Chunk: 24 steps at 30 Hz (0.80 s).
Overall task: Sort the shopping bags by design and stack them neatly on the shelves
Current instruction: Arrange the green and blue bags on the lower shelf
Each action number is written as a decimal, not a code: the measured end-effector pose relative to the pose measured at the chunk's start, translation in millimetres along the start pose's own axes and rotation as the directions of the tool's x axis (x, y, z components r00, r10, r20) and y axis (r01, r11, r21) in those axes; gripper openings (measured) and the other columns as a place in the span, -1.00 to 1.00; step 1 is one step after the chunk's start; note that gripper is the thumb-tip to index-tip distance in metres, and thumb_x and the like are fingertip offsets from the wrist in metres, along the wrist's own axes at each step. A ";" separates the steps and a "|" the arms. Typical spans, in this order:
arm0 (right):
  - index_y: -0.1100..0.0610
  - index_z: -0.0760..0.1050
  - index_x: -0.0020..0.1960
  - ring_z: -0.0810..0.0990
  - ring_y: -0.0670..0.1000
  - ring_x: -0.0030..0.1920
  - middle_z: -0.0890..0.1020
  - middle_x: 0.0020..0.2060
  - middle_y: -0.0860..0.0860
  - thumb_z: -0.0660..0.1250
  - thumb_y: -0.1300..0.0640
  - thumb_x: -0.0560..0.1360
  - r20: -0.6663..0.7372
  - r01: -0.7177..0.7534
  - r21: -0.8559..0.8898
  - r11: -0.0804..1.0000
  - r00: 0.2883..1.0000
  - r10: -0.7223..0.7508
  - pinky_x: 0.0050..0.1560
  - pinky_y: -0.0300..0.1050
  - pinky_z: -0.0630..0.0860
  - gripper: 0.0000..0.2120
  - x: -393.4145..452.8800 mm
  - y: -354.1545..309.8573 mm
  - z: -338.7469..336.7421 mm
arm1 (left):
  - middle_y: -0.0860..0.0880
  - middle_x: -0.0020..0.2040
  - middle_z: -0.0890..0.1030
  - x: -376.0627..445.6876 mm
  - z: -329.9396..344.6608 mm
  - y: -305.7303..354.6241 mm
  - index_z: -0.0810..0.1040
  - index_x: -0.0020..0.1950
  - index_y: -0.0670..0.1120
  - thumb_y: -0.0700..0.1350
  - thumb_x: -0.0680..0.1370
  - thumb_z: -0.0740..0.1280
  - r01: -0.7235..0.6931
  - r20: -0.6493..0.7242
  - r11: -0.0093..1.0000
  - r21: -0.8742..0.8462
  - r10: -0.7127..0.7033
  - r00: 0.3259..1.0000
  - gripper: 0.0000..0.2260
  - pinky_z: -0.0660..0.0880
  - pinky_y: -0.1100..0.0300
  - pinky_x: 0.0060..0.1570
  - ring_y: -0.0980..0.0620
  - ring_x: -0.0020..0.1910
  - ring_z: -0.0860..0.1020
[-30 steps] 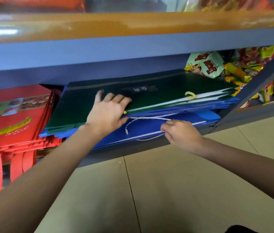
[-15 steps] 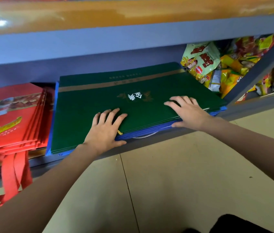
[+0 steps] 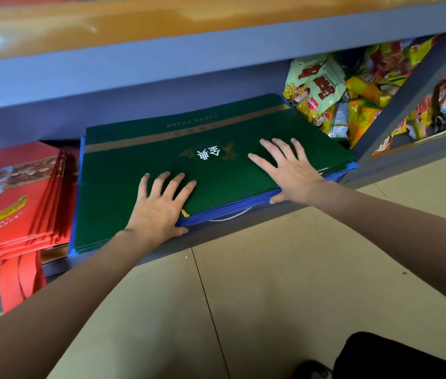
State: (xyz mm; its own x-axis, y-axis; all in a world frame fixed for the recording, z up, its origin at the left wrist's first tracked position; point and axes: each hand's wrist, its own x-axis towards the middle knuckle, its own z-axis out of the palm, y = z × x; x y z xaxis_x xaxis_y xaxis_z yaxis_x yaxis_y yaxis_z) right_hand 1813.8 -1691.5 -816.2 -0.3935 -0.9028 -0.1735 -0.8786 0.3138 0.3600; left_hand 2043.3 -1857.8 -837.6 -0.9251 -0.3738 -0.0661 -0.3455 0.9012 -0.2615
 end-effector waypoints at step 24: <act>0.18 0.33 0.30 0.29 0.21 0.28 0.27 0.32 0.17 0.45 0.02 0.36 -0.730 0.107 0.092 0.990 0.684 -0.006 0.31 0.25 0.21 -0.41 -18.2 16.6 -42.8 | -0.13 0.06 0.62 22.2 -75.7 -61.2 0.54 0.20 -0.09 -0.06 0.30 0.51 -0.067 -0.406 0.987 -0.147 0.002 0.914 -0.51 0.37 -0.11 0.18 -0.23 0.03 0.56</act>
State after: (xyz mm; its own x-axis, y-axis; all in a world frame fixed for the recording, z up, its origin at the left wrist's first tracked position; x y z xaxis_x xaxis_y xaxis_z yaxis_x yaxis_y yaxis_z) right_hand 1818.0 -1682.5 -767.8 -0.0661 -0.8338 0.5481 -0.9368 0.2410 0.2537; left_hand 2032.1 -1904.7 -750.1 -0.9099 -0.2513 0.3299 -0.3022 0.9466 -0.1122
